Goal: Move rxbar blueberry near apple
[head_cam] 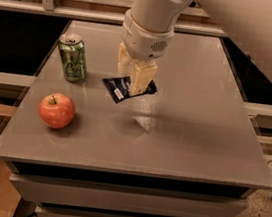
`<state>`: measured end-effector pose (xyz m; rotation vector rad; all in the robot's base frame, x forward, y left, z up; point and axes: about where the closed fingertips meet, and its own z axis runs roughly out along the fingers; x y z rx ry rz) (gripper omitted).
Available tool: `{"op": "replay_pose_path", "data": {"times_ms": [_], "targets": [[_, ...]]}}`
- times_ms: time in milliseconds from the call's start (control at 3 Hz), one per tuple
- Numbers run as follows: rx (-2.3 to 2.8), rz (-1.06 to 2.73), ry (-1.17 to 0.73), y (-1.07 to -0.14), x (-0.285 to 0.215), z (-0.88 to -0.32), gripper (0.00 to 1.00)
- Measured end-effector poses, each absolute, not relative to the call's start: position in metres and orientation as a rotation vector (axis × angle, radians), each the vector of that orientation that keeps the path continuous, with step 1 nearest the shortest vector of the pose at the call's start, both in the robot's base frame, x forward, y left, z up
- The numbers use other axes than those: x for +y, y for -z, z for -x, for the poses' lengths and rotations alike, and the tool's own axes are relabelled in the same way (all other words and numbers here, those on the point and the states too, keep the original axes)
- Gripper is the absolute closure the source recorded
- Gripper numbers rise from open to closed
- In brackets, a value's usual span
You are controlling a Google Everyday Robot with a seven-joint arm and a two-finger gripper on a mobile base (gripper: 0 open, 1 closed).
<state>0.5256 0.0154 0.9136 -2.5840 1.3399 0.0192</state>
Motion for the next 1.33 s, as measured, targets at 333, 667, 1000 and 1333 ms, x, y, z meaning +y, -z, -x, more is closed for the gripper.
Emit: {"op": "replay_pose_path", "data": {"times_ms": [333,667,1000,1333], "targets": [[1.247,2.656,-0.032,-0.902,0.034,-0.510,1.00],[1.188,2.698,-0.057,-0.891,0.046,-0.499,1.00],[1.153,2.723,-0.089,-0.880,0.053,-0.488,1.00],[1.130,2.734,-0.107,-0.875,0.057,-0.480,1.00]]}}
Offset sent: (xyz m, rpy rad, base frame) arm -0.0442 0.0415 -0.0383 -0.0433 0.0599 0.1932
